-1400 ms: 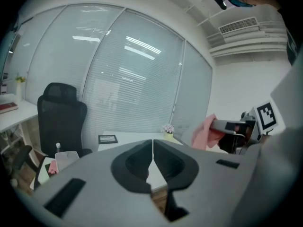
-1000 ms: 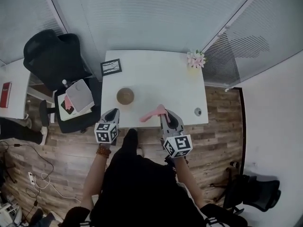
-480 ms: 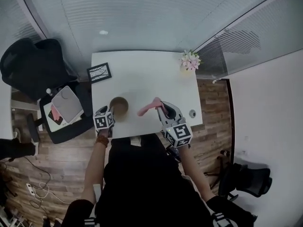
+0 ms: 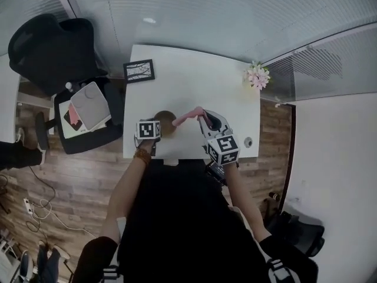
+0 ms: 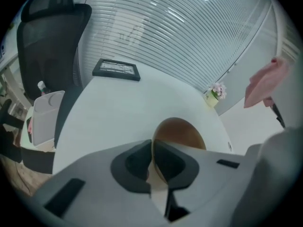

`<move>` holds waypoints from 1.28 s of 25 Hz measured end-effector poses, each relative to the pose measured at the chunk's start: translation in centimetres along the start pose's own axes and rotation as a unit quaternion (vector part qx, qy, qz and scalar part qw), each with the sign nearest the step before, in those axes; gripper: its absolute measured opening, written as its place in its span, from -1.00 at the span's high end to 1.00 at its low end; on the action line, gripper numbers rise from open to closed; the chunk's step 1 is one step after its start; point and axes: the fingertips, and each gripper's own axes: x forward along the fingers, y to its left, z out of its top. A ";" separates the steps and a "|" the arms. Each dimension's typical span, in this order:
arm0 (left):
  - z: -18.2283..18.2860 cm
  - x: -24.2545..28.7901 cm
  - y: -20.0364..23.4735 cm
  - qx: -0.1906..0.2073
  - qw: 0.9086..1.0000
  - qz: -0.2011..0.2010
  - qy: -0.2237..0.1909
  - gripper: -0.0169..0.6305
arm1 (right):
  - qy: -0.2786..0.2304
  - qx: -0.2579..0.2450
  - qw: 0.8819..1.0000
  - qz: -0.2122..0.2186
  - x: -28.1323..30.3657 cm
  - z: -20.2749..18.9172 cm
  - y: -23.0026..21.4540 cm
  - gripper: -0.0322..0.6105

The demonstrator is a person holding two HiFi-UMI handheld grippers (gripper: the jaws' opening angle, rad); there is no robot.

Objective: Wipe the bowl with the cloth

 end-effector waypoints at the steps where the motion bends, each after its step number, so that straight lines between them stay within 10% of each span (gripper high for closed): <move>1: 0.0 0.2 -0.3 0.003 1.000 -0.002 0.001 0.88 | 0.006 -0.004 1.000 0.000 0.4 -0.4 0.1 0.84; 20: 2.5 1.5 -8.1 0.109 0.988 -0.105 0.005 0.78 | 0.118 -0.021 0.992 0.048 2.2 -7.1 -3.4 0.84; 32: 2.6 1.4 -7.6 0.141 0.984 -0.109 0.014 0.78 | 0.248 -0.259 0.928 0.101 9.6 -13.2 -1.9 0.83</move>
